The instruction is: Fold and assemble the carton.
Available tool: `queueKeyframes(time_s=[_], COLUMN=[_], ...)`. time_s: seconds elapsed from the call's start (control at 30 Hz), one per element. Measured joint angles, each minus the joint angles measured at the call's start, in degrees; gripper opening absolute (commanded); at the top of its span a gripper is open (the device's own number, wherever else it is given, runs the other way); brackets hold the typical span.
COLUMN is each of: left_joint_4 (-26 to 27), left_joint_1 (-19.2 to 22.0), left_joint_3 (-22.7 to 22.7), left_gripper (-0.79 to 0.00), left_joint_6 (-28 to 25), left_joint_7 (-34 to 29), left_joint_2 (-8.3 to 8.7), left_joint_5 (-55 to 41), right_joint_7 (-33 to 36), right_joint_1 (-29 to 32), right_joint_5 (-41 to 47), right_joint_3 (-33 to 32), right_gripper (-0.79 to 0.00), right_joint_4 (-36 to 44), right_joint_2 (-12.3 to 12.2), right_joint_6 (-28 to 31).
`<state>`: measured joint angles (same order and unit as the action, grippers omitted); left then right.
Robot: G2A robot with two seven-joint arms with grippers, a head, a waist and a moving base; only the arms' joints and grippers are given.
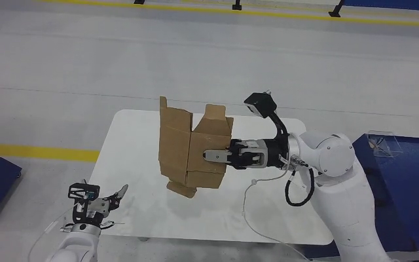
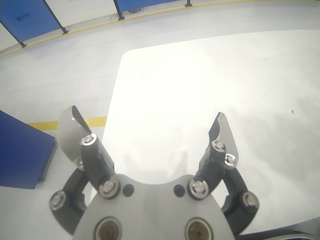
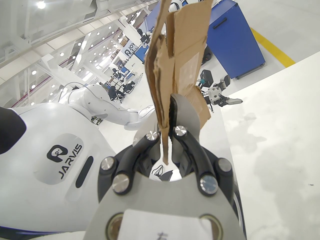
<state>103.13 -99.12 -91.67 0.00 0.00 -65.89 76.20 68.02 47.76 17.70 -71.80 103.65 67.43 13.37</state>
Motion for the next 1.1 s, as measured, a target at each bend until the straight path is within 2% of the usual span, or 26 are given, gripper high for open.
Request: queueKeyframes(time_s=[0.73,0.83,0.93,1.03,1.1], left_joint_4=[0.0,0.0,0.0,0.0,0.0], left_joint_1=[0.0,0.0,0.0,0.0,0.0], left_joint_3=[0.0,0.0,0.0,0.0,0.0], left_gripper=[0.0,0.0,0.0,0.0,0.0], left_joint_6=[0.0,0.0,0.0,0.0,0.0], left_joint_7=[0.0,0.0,0.0,0.0,0.0], left_joint_2=[0.0,0.0,0.0,0.0,0.0], left_joint_5=[0.0,0.0,0.0,0.0,0.0], right_joint_7=[-1.04,0.15,5.15,10.87,14.98], right_joint_1=[1.14,3.94,6.05,7.5,7.74], right_joint_5=[1.79,10.36,24.63,40.83,52.62], right_joint_3=[0.03,-0.49,-0.65,0.37,2.54], right_gripper=[-0.785,-0.785,-0.785,-0.785,-0.785], right_joint_4=[0.52,-0.47,-3.32,-7.21,-11.03], right_joint_2=[0.05,0.06,0.26,0.84,1.62], right_joint_6=[0.62,2.8,3.55,1.24,-2.59])
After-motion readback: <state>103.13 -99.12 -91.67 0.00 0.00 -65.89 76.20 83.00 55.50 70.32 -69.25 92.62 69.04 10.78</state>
